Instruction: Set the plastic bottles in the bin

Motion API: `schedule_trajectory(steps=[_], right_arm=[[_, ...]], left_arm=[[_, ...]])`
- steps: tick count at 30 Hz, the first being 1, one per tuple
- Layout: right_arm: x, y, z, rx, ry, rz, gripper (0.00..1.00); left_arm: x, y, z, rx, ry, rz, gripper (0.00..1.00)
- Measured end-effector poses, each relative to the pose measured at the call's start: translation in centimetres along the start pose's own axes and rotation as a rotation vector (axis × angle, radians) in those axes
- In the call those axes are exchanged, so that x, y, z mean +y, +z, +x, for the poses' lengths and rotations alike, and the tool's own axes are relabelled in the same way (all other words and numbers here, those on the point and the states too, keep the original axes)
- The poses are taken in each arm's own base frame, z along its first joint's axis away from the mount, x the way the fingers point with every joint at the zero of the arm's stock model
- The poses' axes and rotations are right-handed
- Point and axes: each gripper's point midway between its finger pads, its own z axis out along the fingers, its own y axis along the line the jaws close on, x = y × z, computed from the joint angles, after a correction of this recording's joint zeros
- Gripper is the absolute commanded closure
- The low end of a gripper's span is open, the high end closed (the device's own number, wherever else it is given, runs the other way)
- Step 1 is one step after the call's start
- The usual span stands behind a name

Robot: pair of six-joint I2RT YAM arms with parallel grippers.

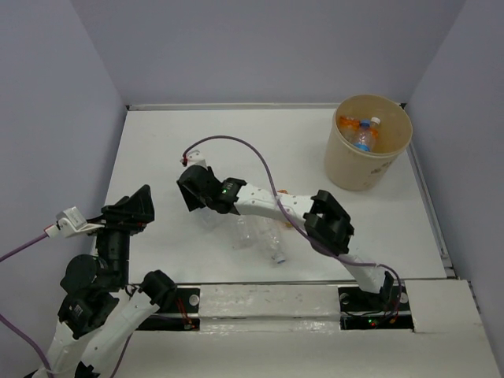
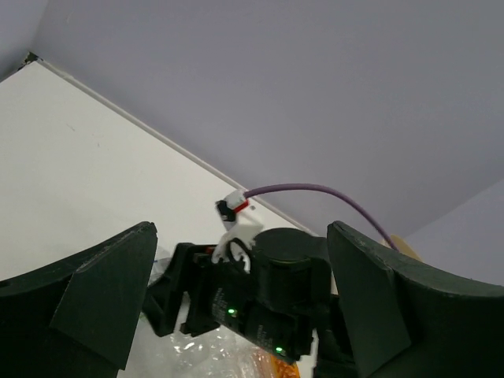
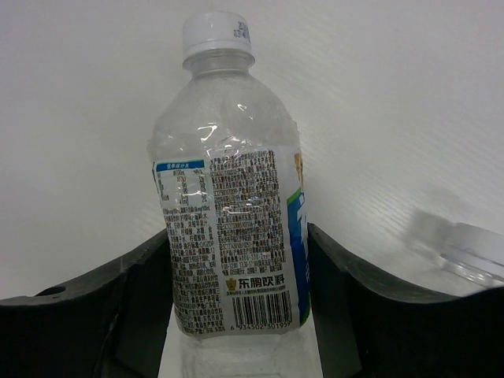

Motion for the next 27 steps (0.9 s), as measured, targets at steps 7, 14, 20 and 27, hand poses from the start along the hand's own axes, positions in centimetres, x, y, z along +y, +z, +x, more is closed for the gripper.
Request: schedule_trajectory(steps=[7,14,20,27], right_arm=[[-5.7,-14.7,-12.0,-0.325,0.036,-0.001,0.56],[-30.4,-34.6,-23.0,-0.845,0.274,0.431,0.59],[-43.9,-41.5,-20.1,-0.957,0.352,0.790,0.59],[-52.1,-33.6,-13.6,-0.725,0.376,0.908,0.45]], left_arm=[[-0.2,0.0,0.1,0.006,0.002,0.011,0.01],[-0.7,-0.1,0.3,0.018,0.006,0.041,0.01],[-1.0,-0.1,0.4,0.021,0.007,0.054,0.01],[-1.0,0.0,0.7,0.027,0.014,0.060,0.01]])
